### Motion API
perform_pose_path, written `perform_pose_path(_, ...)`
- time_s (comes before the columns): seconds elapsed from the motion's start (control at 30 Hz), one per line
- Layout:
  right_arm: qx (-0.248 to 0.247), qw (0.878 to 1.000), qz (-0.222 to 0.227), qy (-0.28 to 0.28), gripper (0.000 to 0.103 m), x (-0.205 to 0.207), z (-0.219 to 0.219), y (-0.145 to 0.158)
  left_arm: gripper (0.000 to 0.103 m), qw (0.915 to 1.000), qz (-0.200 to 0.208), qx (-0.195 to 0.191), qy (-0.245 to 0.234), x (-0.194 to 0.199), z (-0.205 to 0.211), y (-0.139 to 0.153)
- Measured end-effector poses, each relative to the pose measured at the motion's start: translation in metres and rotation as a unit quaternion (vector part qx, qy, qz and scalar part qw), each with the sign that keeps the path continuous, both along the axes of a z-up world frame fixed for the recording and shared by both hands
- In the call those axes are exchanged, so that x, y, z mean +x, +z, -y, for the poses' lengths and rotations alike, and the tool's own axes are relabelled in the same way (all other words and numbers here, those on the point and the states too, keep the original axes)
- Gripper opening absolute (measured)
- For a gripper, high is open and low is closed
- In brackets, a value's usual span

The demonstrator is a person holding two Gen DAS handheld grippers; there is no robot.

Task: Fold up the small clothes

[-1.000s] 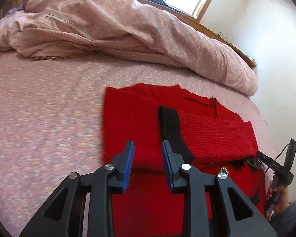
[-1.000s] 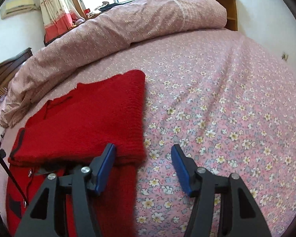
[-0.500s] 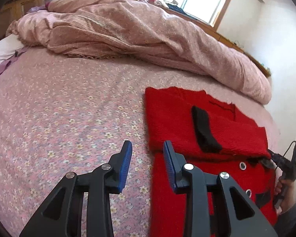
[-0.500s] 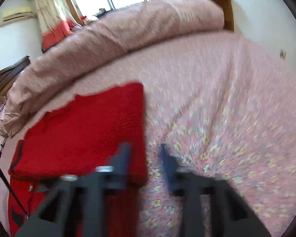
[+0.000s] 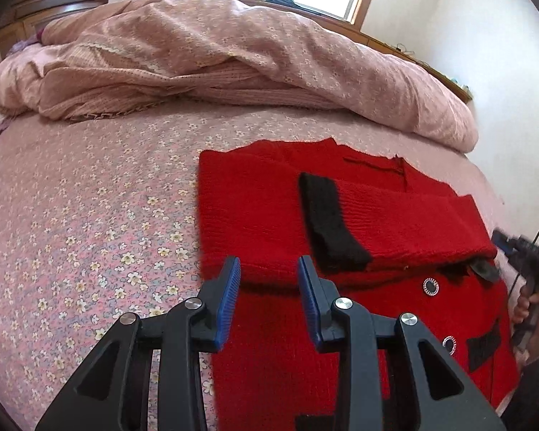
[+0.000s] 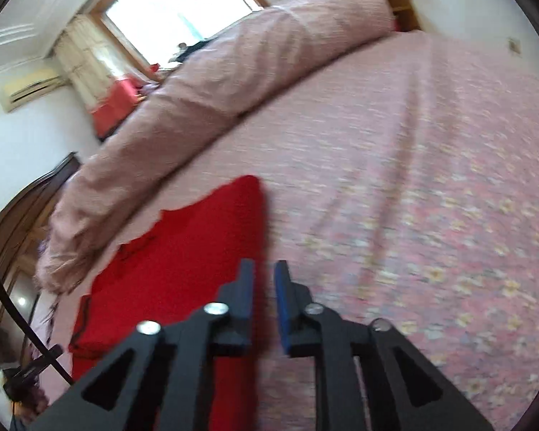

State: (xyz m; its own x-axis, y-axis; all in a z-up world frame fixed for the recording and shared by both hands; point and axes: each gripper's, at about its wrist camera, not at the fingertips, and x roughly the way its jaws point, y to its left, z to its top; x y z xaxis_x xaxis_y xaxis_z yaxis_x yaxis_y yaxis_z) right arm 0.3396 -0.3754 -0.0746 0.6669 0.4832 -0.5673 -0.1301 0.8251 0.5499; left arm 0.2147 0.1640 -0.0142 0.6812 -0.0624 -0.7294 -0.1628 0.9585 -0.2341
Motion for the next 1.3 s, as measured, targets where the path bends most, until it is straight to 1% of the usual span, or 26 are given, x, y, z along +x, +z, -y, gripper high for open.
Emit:
perform_pose_path(0.03,-0.006,1.000,0.009,0.012,0.054,0.000,-0.007,0.003,0.026,1.0000,-0.001,0.000,0.001,0.000,-0.001,-0.001)
perform_pose_path(0.07,-0.020,0.999,0.018,0.026,0.061,0.000,-0.016,0.007,0.026,1.0000,-0.002,-0.001,0.002,0.000,-0.002,-0.002)
perform_pose_path(0.1,-0.044,0.998,0.027,0.040,0.063,0.001,-0.027,0.009,0.026,1.0000,-0.003,-0.003,0.003,0.000,-0.003,-0.002)
perform_pose_path(0.13,-0.082,0.995,0.032,0.048,0.060,0.003,-0.041,0.009,0.026,1.0000,-0.004,-0.005,0.006,0.000,-0.004,-0.003)
perform_pose_path(0.17,-0.104,0.993,0.019,0.045,0.055,0.008,-0.049,0.004,0.026,0.9999,-0.005,-0.006,0.008,0.000,-0.006,-0.004)
perform_pose_path(0.2,-0.106,0.993,0.003,0.042,0.045,0.012,-0.049,0.000,0.026,0.9999,-0.006,-0.006,0.010,-0.001,-0.007,-0.005)
perform_pose_path(0.23,-0.090,0.995,-0.023,0.035,0.038,0.017,-0.047,-0.007,0.026,0.9999,-0.008,-0.007,0.011,-0.001,-0.009,-0.006)
perform_pose_path(0.27,-0.073,0.997,-0.030,0.028,0.027,0.019,-0.043,-0.009,0.026,0.9999,-0.008,-0.007,0.012,-0.001,-0.010,-0.006)
perform_pose_path(0.3,-0.063,0.997,-0.026,0.022,0.014,0.019,-0.039,-0.009,0.026,0.9998,-0.009,-0.008,0.014,0.000,-0.011,-0.007)
perform_pose_path(0.43,-0.043,0.999,-0.026,0.009,0.012,0.017,-0.030,-0.010,0.026,0.9995,-0.013,-0.020,0.020,0.004,-0.015,-0.010)
perform_pose_path(0.53,-0.032,0.999,-0.015,-0.009,0.011,0.014,-0.018,-0.011,0.026,0.9997,-0.011,-0.016,0.017,0.005,-0.014,-0.009)
perform_pose_path(0.6,-0.004,0.999,-0.030,-0.018,0.011,0.017,-0.009,-0.021,0.026,0.9998,-0.009,-0.009,0.013,0.004,-0.012,-0.008)
perform_pose_path(0.67,0.043,0.997,-0.055,-0.028,0.011,0.019,0.006,-0.037,0.026,0.9999,-0.008,-0.003,0.010,0.004,-0.010,-0.009)
perform_pose_path(0.7,0.054,0.997,-0.056,-0.028,0.011,0.019,0.010,-0.040,0.026,0.9999,-0.009,-0.001,0.008,0.004,-0.009,-0.009)
perform_pose_path(0.73,0.057,0.996,-0.055,-0.029,0.011,0.018,0.011,-0.040,0.026,0.9999,-0.010,0.001,0.007,0.003,-0.008,-0.009)
perform_pose_path(0.8,0.043,0.997,-0.051,-0.027,0.012,0.017,0.011,-0.038,0.026,0.9999,-0.010,0.005,0.006,0.003,-0.007,-0.010)
perform_pose_path(0.87,0.029,0.998,-0.045,-0.029,0.015,0.015,0.005,-0.035,0.026,0.9999,-0.011,0.008,0.004,0.003,-0.006,-0.010)
perform_pose_path(0.93,0.019,0.999,-0.042,-0.029,0.022,0.014,-0.001,-0.031,0.026,0.9999,-0.009,0.010,0.002,0.002,-0.006,-0.009)
perform_pose_path(0.97,0.019,0.999,-0.040,-0.029,0.022,0.015,-0.006,-0.030,0.026,0.9999,-0.009,0.010,0.001,0.001,-0.005,-0.008)
perform_pose_path(1.0,0.020,0.999,-0.036,-0.029,0.024,0.011,-0.002,-0.027,0.026,0.9999,-0.008,0.012,-0.001,-0.002,-0.005,-0.007)
perform_pose_path(1.07,0.025,0.999,-0.022,-0.027,0.031,0.001,0.005,-0.018,0.026,0.9999,-0.008,0.011,-0.005,-0.009,-0.004,-0.004)
perform_pose_path(1.13,0.043,0.999,-0.008,-0.002,0.043,-0.012,0.013,-0.010,0.026,0.9999,-0.006,-0.003,-0.009,-0.022,-0.004,0.000)
perform_pose_path(1.17,0.048,0.999,-0.002,0.008,0.046,-0.020,0.016,-0.006,0.026,0.9999,-0.004,-0.012,-0.011,-0.028,-0.003,0.001)
perform_pose_path(1.2,0.047,0.999,0.007,0.017,0.055,-0.029,0.019,-0.002,0.026,0.9997,-0.006,-0.021,-0.012,-0.036,-0.003,0.002)
perform_pose_path(1.23,0.039,0.999,0.016,0.024,0.067,-0.041,0.022,0.002,0.027,0.9993,-0.014,-0.033,-0.012,-0.046,-0.002,0.002)
perform_pose_path(1.3,0.025,0.998,0.034,0.044,0.078,-0.066,0.024,0.007,0.027,0.9983,-0.027,-0.049,-0.015,-0.063,0.000,-0.001)
